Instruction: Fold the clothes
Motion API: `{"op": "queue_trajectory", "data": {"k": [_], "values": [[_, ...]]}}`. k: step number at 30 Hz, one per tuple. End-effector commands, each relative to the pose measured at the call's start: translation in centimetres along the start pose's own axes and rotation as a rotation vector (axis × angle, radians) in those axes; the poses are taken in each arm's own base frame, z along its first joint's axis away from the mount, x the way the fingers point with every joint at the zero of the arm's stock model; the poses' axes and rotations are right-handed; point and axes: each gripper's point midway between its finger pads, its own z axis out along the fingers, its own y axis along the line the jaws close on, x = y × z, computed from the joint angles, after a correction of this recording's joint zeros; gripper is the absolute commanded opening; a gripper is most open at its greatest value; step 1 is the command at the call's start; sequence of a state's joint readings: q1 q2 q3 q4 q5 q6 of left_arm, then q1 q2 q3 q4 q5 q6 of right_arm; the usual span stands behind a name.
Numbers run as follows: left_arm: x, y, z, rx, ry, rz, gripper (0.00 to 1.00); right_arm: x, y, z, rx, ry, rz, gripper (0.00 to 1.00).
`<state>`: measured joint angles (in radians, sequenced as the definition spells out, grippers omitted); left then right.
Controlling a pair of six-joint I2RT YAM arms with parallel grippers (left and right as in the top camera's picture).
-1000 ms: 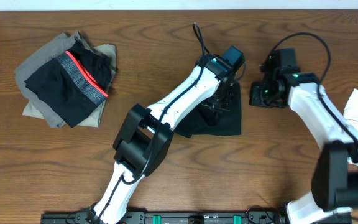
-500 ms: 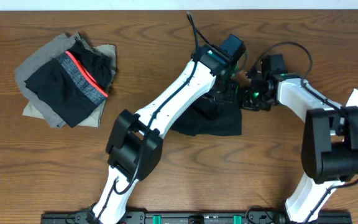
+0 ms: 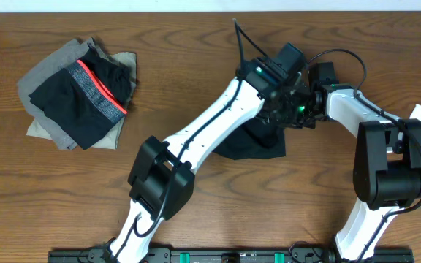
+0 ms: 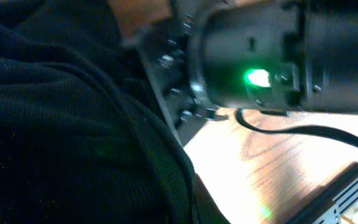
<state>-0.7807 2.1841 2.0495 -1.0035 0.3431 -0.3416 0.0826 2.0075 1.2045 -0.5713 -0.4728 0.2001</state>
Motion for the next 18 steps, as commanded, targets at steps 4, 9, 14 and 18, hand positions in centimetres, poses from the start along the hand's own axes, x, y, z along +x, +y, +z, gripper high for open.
{"op": "queue_trajectory", "data": {"k": [4, 9, 14, 18], "values": [[-1.7, -1.0, -1.7, 0.001, -0.089, 0.012, 0.06, 2.3, -2.7, 2.3, 0.075, 0.085, 0.025, 0.01], [-2.4, -1.4, -1.7, 0.014, -0.115, 0.02, 0.41, 2.4, -2.7, 2.3, 0.076, 0.09, 0.028, 0.01], [-2.4, -1.4, -1.9, 0.013, -0.117, 0.032, 0.75, 2.5, -3.4, 2.2, 0.113, 0.093, 0.03, 0.01], [-2.2, -1.2, -3.3, -0.011, -0.132, 0.063, 0.78, 2.6, -4.0, 2.0, 0.139, 0.097, 0.037, 0.01]]}}
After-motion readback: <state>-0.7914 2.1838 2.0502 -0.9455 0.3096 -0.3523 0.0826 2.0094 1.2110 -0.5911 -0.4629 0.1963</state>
